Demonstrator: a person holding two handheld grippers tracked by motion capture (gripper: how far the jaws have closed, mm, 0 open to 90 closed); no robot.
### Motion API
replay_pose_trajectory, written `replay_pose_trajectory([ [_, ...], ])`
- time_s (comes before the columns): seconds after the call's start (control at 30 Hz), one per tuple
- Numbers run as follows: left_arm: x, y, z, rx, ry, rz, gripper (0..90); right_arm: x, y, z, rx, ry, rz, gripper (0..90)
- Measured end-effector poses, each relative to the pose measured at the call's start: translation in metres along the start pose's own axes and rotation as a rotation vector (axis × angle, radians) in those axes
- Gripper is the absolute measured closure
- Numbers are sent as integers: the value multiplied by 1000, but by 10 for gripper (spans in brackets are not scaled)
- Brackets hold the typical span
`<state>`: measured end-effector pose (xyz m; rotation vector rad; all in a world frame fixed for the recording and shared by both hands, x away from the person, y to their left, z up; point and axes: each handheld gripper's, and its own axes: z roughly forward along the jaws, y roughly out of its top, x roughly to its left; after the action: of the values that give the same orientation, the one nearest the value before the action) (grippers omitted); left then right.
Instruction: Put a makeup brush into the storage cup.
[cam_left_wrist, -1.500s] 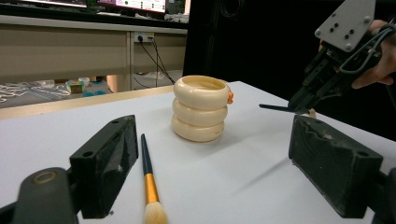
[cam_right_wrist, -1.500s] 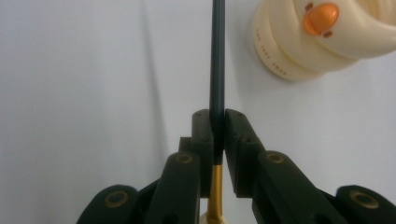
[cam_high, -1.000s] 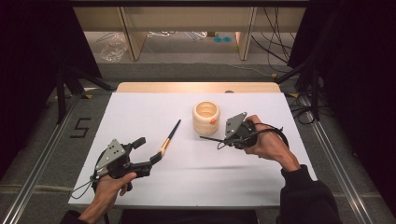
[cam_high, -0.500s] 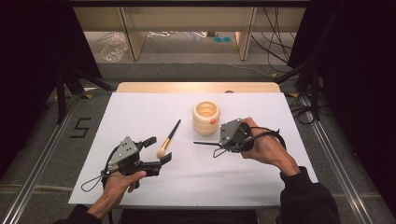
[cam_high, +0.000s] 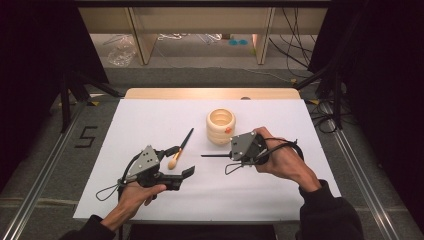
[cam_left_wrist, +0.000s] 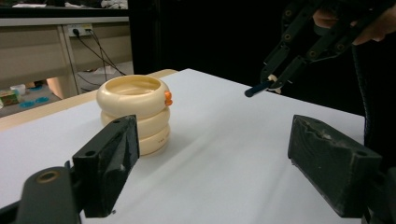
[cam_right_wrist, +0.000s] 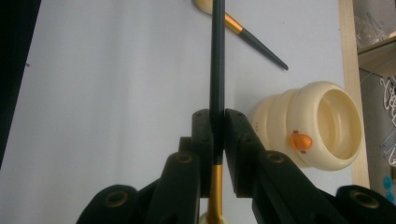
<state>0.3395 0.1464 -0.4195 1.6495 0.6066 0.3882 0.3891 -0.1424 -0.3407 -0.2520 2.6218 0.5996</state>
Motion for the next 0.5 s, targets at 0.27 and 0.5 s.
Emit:
replay_pose_trajectory([
  [0.27,-6,5,7,3,-33,28,223,3,6,-3,-2,-4,-23,835],
  [0.5,-10,7,11,9,-68,42,267,6,11,-3,5,-6,-32,835],
])
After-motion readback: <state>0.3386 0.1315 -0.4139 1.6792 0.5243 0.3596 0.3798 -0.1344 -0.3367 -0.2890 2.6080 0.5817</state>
